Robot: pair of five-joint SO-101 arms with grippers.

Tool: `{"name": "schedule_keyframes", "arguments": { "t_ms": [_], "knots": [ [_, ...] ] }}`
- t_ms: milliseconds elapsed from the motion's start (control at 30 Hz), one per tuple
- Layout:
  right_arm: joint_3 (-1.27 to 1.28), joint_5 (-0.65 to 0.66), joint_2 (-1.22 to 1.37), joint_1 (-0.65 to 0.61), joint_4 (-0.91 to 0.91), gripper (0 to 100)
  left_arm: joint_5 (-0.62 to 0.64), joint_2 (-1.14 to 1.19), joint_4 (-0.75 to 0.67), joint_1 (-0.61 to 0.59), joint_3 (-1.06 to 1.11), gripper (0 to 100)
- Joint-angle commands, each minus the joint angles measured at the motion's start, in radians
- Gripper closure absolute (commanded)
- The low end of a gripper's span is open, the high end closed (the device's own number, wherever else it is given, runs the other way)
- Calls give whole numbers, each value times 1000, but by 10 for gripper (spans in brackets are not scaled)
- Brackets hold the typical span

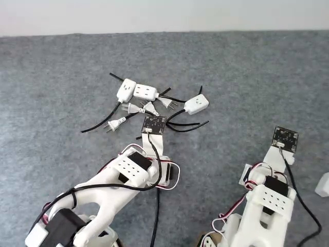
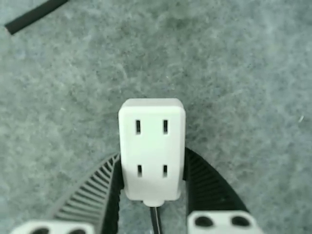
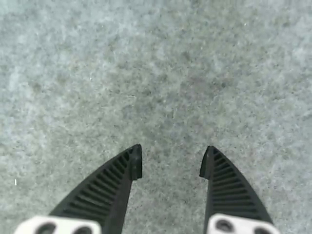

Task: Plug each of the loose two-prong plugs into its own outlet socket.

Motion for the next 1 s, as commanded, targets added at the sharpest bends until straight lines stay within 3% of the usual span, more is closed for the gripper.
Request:
{"name": "schedule_keyframes", "arguments": {
  "t_ms": [0,133,300,467,733,967],
  "knots": [
    [-8,14,-22,-8,-8,798,17,-40,-5,2,-7,791],
    [-8,14,-22,-8,-8,798,92,-40,0,2,13,638],
    [-8,14,-22,-8,-8,798,95,-58,37,2,8,633],
    [-8,14,-22,-8,-8,798,55,-267,144,-2,38,633],
    [-6,9,-22,-8,-8,798,-133,-741,161,-233,199,633],
    [-44,6,-13,-30,-7,798,-157,-717,164,-410,171,633]
  ]
}}
